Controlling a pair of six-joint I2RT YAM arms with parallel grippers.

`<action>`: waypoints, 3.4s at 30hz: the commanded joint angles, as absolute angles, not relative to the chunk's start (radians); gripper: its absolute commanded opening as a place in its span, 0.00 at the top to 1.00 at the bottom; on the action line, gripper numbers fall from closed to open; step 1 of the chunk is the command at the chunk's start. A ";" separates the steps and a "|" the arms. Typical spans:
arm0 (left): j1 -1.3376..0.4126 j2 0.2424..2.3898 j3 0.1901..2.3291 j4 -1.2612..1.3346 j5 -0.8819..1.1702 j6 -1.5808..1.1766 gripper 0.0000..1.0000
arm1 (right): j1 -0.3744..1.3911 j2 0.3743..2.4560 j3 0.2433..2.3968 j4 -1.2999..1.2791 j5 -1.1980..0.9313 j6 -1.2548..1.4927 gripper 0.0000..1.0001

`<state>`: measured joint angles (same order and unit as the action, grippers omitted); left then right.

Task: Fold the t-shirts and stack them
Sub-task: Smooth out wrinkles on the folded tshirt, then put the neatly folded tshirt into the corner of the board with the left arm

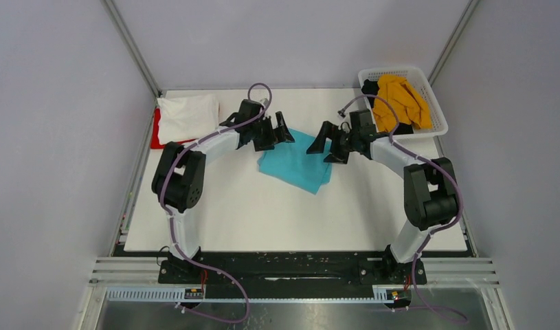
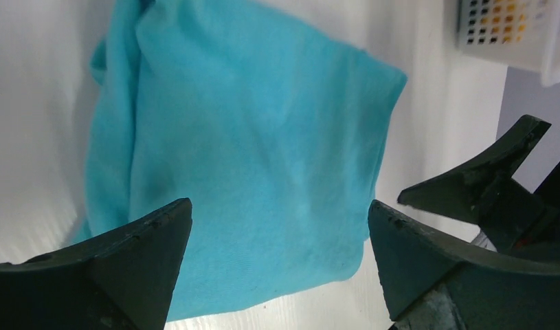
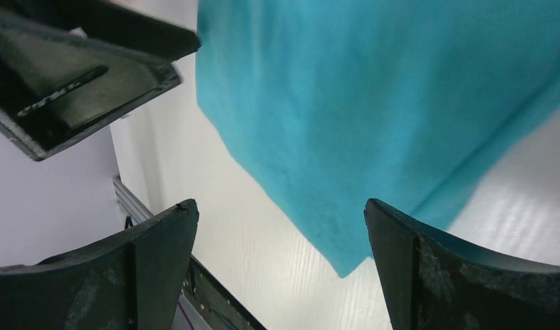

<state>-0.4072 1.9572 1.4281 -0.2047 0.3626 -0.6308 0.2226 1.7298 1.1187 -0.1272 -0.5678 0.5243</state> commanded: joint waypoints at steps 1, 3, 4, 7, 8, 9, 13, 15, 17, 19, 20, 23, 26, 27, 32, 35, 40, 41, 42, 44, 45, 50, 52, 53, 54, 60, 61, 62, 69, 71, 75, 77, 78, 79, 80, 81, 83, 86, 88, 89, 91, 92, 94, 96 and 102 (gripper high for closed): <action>-0.424 1.974 1.350 -0.113 0.439 -0.679 0.01 | 0.306 1.751 1.068 -0.078 -0.562 0.559 0.01; -0.427 1.973 1.302 -0.101 0.430 -0.689 0.01 | 0.331 1.777 1.041 -0.039 -0.571 0.585 0.00; -0.428 1.965 1.272 -0.089 0.415 -0.692 0.01 | 0.344 1.786 1.033 -0.036 -0.572 0.586 0.01; -0.436 1.938 1.175 -0.061 0.393 -0.709 0.01 | 0.374 1.805 0.997 -0.033 -0.555 0.584 0.01; -0.437 1.927 1.142 -0.053 0.393 -0.713 0.01 | 0.377 1.806 0.979 -0.030 -0.553 0.584 0.01; -0.438 1.916 1.110 -0.052 0.394 -0.718 0.01 | 0.379 1.798 0.956 -0.023 -0.546 0.588 0.01; -0.454 1.824 0.952 -0.008 0.380 -0.745 0.01 | 0.386 1.735 0.845 -0.014 -0.521 0.583 0.00; -0.476 1.780 0.874 -0.006 0.375 -0.764 0.01 | 0.392 1.685 0.798 -0.022 -0.511 0.572 0.01; -0.506 1.723 0.797 -0.005 0.369 -0.781 0.01 | 0.402 1.636 0.759 -0.044 -0.500 0.559 0.01; -0.537 1.644 0.712 -0.005 0.336 -0.803 0.01 | 0.412 1.584 0.715 -0.071 -0.491 0.544 0.00; -0.548 1.596 0.675 -0.005 0.319 -0.816 0.01 | 0.413 1.556 0.693 -0.088 -0.485 0.539 0.01; -0.574 1.451 0.618 -0.013 0.302 -0.831 0.01 | 0.435 1.440 0.641 -0.138 -0.480 0.523 0.01; -0.606 1.319 0.638 -0.109 0.241 -0.818 0.01 | 0.440 1.302 0.627 -0.184 -0.460 0.489 0.01; -0.609 1.271 0.651 -0.144 0.215 -0.813 0.01 | 0.440 1.263 0.626 -0.191 -0.438 0.481 0.00; -0.591 1.150 0.688 -0.304 -0.025 -0.778 0.01 | 0.432 1.105 0.621 -0.197 -0.246 0.500 0.00; -0.546 1.160 0.692 -0.300 -0.055 -0.756 0.01 | 0.415 1.058 0.602 -0.210 -0.135 0.534 0.00; -0.487 1.328 0.740 -0.279 -0.022 -0.728 0.01 | 0.363 0.993 0.565 -0.221 -0.080 0.546 0.00; -0.485 1.369 0.753 -0.266 -0.008 -0.724 0.01 | 0.356 0.983 0.561 -0.223 -0.081 0.541 0.01; -0.485 1.416 0.764 -0.249 0.038 -0.717 0.01 | 0.348 0.978 0.558 -0.224 -0.081 0.536 0.00; -0.485 1.475 0.784 -0.223 0.066 -0.715 0.01 | 0.342 0.977 0.558 -0.226 -0.088 0.527 0.01; -0.485 1.516 0.792 -0.213 0.081 -0.710 0.02 | 0.340 0.981 0.558 -0.229 -0.090 0.526 0.01; -0.500 1.625 0.829 -0.204 0.104 -0.697 0.09 | 0.326 1.004 0.562 -0.230 -0.107 0.512 0.00; -0.523 1.648 0.838 -0.208 0.096 -0.697 0.13 | 0.320 1.010 0.562 -0.231 -0.110 0.507 0.00; -0.536 1.657 0.845 -0.211 0.093 -0.698 0.16 | 0.318 1.009 0.562 -0.231 -0.112 0.506 0.01; -0.551 1.666 0.854 -0.218 0.081 -0.697 0.19 | 0.316 1.009 0.561 -0.233 -0.111 0.505 0.01; -0.654 1.774 0.974 -0.339 -0.058 -0.720 0.43 | 0.306 1.006 0.554 -0.236 -0.109 0.495 0.01; -0.670 1.814 1.005 -0.367 -0.086 -0.730 0.49 | 0.305 1.008 0.554 -0.239 -0.109 0.493 0.01; -0.685 1.844 1.040 -0.407 -0.121 -0.738 0.54 | 0.303 1.009 0.555 -0.242 -0.108 0.490 0.01; -0.756 2.024 1.285 -0.665 -0.438 -0.731 1.00 | 0.290 0.991 0.549 -0.257 -0.094 0.472 0.01; -0.759 2.037 1.316 -0.699 -0.490 -0.707 1.00 | 0.288 0.987 0.549 -0.258 -0.091 0.469 0.00; -0.754 2.021 1.396 -0.784 -0.691 -0.660 1.00 | 0.286 0.976 0.549 -0.265 -0.078 0.462 0.00; -0.739 2.010 1.436 -0.797 -0.793 -0.599 1.00 | 0.286 0.970 0.546 -0.266 -0.076 0.460 0.01; -0.723 2.009 1.454 -0.793 -0.830 -0.561 1.00 | 0.286 0.966 0.543 -0.265 -0.073 0.459 0.01; -0.706 2.013 1.477 -0.784 -0.854 -0.519 1.00 | 0.284 0.964 0.543 -0.269 -0.070 0.458 0.00; -0.689 2.016 1.500 -0.770 -0.881 -0.473 1.00 | 0.284 0.961 0.542 -0.271 -0.069 0.456 0.01; -0.672 2.022 1.517 -0.755 -0.914 -0.435 1.00 | 0.284 0.958 0.541 -0.271 -0.065 0.456 0.01; -0.634 2.034 1.549 -0.719 -0.985 -0.347 1.00 | 0.284 0.954 0.541 -0.271 -0.061 0.454 0.01; -0.563 2.035 1.596 -0.653 -0.992 -0.228 1.00 | 0.285 0.959 0.541 -0.270 -0.056 0.451 0.01; -0.511 2.024 1.610 -0.582 -0.976 -0.142 1.00 | 0.284 0.966 0.541 -0.270 -0.050 0.449 0.00; -0.491 2.017 1.618 -0.535 -0.975 -0.089 1.00 | 0.284 0.972 0.542 -0.269 -0.050 0.449 0.00; -0.455 2.012 1.646 -0.470 -0.973 -0.019 1.00 | 0.284 0.982 0.545 -0.270 -0.049 0.448 0.01; -0.438 2.014 1.660 -0.444 -0.971 0.018 1.00 | 0.284 0.988 0.547 -0.270 -0.050 0.446 0.01; -0.405 2.025 1.693 -0.400 -0.967 0.087 1.00 | 0.284 0.997 0.549 -0.269 -0.052 0.445 0.01; -0.377 2.039 1.720 -0.354 -0.968 0.156 1.00 | 0.284 1.006 0.552 -0.270 -0.051 0.443 0.01; -0.301 2.060 1.810 -0.306 -0.930 0.268 1.00 | 0.282 1.023 0.555 -0.269 -0.038 0.439 0.00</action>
<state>-0.3408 2.0491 1.7126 -0.3988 -0.9138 0.1368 0.2913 1.0134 0.5423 -0.2619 -0.0841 0.4576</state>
